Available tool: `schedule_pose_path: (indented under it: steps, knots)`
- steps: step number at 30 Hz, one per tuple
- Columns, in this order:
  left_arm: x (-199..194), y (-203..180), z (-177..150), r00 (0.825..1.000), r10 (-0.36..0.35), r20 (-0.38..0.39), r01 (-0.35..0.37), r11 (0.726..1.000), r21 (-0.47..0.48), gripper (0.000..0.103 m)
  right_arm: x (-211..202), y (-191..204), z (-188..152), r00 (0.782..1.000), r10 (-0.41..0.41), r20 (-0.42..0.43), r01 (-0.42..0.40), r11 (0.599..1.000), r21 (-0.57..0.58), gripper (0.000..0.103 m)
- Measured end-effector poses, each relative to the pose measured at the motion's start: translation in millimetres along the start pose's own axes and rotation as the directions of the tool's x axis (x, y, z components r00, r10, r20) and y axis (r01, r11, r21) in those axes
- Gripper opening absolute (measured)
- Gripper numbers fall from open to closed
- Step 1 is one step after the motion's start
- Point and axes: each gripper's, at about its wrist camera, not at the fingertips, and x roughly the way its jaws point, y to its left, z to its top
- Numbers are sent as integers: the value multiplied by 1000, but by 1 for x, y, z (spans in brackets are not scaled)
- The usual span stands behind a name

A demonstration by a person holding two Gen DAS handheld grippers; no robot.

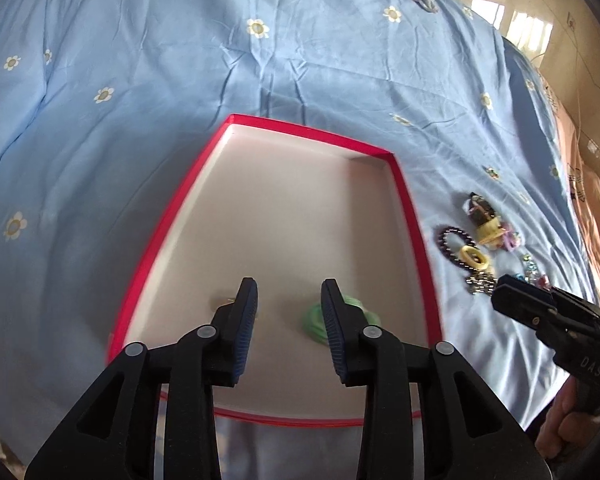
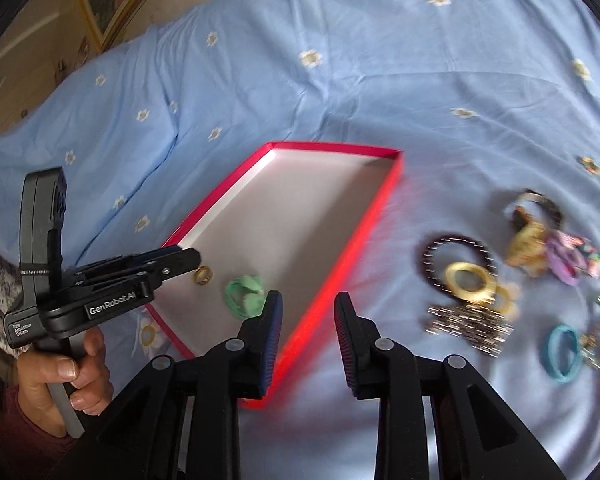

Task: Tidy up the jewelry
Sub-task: 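Lower the ring and green hair tie into the box and open both tools, then grasp the yellow hair clip with the left tool while the right tool grasps the beaded bracelet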

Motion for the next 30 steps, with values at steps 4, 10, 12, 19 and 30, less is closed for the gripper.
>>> schedule_pose_path:
  steps: [4, 10, 12, 19, 30]
  knots:
    - [-2, -26, -3, 999, -47, -16, 48, 999, 19, 35, -30, -32, -7, 998, -59, 38, 56, 996, 69, 34]
    - [-8, -71, -12, 996, -80, -43, 83, 993, 84, 40, -65, -78, -21, 989, -136, 60, 124, 978, 167, 36]
    - [-12, -83, -16, 996, -78, -45, 82, 992, 100, 43, -74, -89, -26, 988, -142, 68, 127, 974, 189, 36]
    - [-23, -106, -22, 998, -39, -52, 44, 995, 95, 46, -96, -114, -25, 988, -122, 89, 105, 978, 179, 39]
    - [-32, -141, -7, 999, -39, -35, 43, 991, 125, 55, -140, -146, -30, 976, -158, 147, 126, 970, 209, 39]
